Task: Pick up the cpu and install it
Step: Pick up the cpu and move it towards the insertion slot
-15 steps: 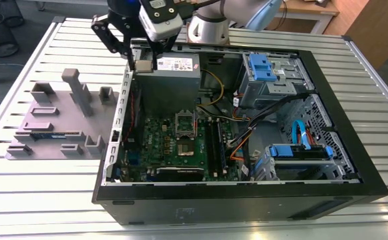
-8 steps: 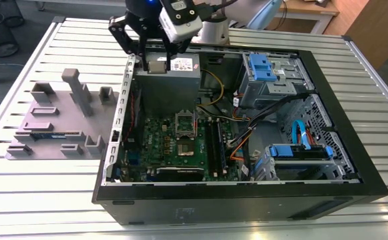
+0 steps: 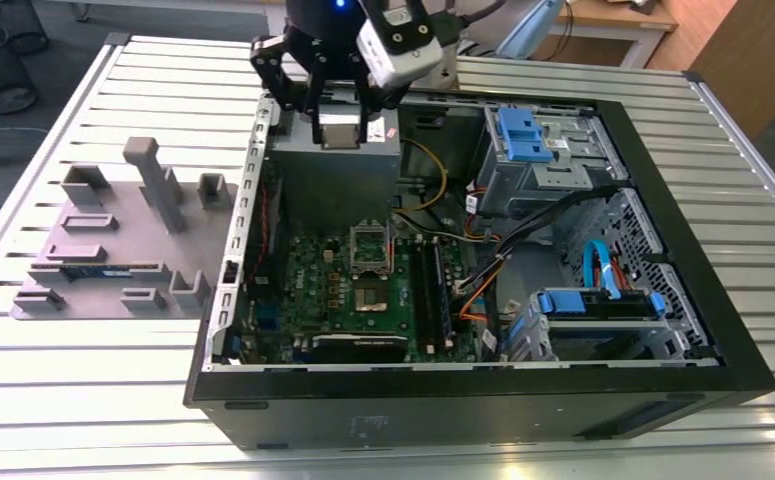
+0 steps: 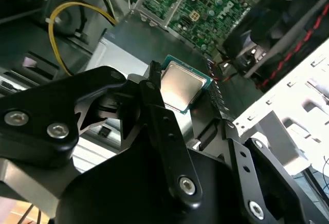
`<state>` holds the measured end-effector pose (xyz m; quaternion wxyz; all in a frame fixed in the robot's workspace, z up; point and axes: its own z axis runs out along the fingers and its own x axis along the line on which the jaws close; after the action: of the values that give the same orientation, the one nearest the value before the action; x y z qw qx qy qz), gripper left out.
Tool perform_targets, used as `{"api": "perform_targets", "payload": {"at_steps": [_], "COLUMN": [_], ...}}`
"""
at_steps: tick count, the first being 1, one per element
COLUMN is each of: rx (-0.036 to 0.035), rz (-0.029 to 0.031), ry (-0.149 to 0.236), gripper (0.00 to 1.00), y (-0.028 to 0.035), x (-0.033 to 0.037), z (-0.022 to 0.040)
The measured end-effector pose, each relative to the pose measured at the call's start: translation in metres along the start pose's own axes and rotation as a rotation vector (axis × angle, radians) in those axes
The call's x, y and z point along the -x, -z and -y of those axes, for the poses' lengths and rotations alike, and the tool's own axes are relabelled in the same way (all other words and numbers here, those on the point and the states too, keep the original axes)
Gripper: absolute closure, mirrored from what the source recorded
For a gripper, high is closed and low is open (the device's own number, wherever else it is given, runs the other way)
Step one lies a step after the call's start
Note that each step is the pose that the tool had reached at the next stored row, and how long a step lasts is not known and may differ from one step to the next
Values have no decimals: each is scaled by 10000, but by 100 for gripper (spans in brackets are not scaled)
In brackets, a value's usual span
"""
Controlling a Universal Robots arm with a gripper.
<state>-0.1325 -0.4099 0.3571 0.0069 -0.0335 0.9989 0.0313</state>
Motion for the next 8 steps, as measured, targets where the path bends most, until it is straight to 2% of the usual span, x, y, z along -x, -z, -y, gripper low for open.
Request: {"api": "perform_targets", "payload": {"at_steps": [8], "rx": [-1], "rz": [0], "ry": [1], "gripper": [53], "y": [-16], "x": [255], "z": [18]}}
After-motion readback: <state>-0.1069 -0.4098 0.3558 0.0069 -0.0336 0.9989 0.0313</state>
